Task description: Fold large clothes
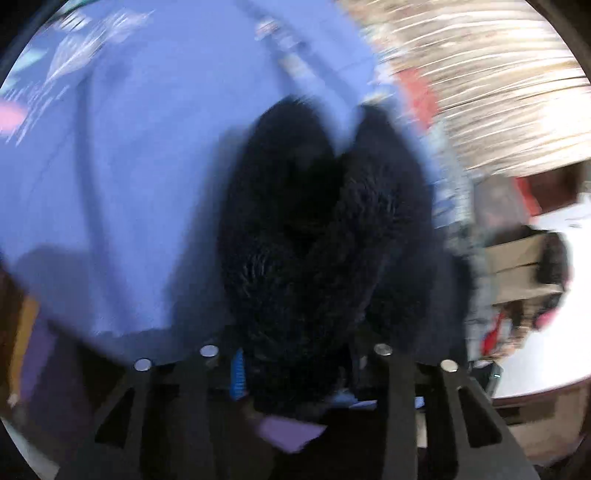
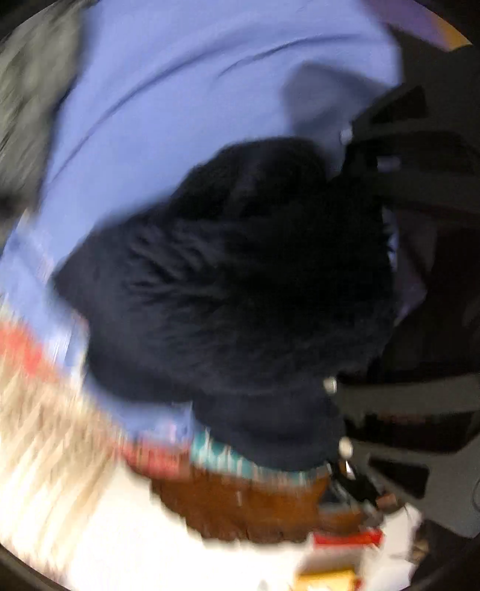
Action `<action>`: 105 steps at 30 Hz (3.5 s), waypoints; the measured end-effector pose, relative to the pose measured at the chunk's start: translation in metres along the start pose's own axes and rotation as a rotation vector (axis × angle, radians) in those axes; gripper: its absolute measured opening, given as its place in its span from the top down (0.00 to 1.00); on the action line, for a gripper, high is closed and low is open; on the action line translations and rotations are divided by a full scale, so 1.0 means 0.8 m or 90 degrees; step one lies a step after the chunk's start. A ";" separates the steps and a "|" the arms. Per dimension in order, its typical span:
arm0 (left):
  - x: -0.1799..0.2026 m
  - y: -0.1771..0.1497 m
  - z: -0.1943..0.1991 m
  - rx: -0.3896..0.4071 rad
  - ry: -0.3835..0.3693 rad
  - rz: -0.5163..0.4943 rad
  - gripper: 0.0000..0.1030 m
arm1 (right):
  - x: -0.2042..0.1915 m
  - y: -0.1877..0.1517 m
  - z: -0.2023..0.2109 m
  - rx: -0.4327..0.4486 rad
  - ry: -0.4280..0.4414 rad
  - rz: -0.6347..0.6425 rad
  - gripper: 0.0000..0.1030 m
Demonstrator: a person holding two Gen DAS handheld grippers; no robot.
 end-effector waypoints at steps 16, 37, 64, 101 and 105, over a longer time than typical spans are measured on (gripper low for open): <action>0.126 0.095 0.094 0.150 0.052 -0.229 0.09 | -0.084 0.098 0.086 0.264 -0.099 0.242 0.14; 0.096 0.166 -0.011 0.202 0.184 -0.185 0.68 | -0.098 0.208 -0.030 0.221 -0.194 0.206 0.92; 0.092 0.166 -0.042 0.201 0.319 -0.175 0.46 | -0.122 0.139 0.076 0.382 -0.139 0.147 0.33; 0.225 0.066 0.022 0.293 0.255 -0.331 0.39 | -0.190 0.130 -0.150 0.125 -0.254 0.410 0.23; 0.230 0.026 -0.023 0.250 0.277 -0.396 0.38 | -0.190 0.129 -0.149 0.126 -0.249 0.410 0.23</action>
Point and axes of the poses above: each gripper's, at about its wrist camera, not at the fingertips, and z roughly against the way its jaws point, x to its right, y to its top, the point moved 1 cm from there along -z, roughly the way its jaws point, and after that the axes turned 8 degrees about -x, right-handed, at the moved point
